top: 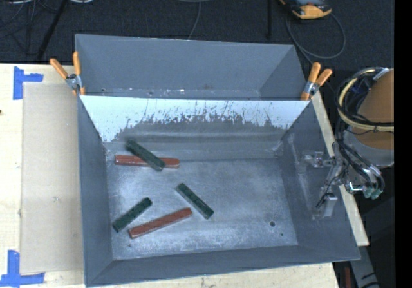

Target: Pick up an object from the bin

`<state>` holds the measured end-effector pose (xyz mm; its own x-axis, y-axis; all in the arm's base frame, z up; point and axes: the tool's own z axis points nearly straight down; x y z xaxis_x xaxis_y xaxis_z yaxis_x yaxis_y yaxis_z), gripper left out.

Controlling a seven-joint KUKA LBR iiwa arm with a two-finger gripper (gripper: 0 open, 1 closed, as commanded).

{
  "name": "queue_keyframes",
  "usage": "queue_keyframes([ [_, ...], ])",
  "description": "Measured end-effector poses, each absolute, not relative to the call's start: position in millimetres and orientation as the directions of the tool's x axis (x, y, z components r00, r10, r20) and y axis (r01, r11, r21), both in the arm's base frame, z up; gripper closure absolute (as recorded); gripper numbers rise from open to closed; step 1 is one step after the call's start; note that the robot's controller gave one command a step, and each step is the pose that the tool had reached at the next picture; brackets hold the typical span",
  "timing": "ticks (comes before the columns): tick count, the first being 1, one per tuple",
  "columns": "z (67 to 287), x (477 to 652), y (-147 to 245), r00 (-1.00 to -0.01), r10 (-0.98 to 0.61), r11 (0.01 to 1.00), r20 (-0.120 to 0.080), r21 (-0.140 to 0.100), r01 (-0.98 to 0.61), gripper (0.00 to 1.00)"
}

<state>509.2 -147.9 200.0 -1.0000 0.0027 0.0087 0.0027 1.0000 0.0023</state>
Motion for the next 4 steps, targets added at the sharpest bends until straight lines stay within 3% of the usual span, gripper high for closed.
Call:
queue_keyframes([
  [1, 113, 500.2, -71, -0.999, -0.038, 0.999, 0.010, 0.006, -0.038, 0.00],
  [2, 68, 560.3, 21, -0.996, -0.094, 0.996, -0.002, 0.005, -0.094, 0.00],
  [3, 69, 534.4, 90, -0.985, -0.172, 0.985, 0.003, 0.004, -0.172, 0.00],
  [4, 69, 535.9, 85, -0.986, -0.169, 0.986, 0.001, 0.000, -0.169, 1.00],
])
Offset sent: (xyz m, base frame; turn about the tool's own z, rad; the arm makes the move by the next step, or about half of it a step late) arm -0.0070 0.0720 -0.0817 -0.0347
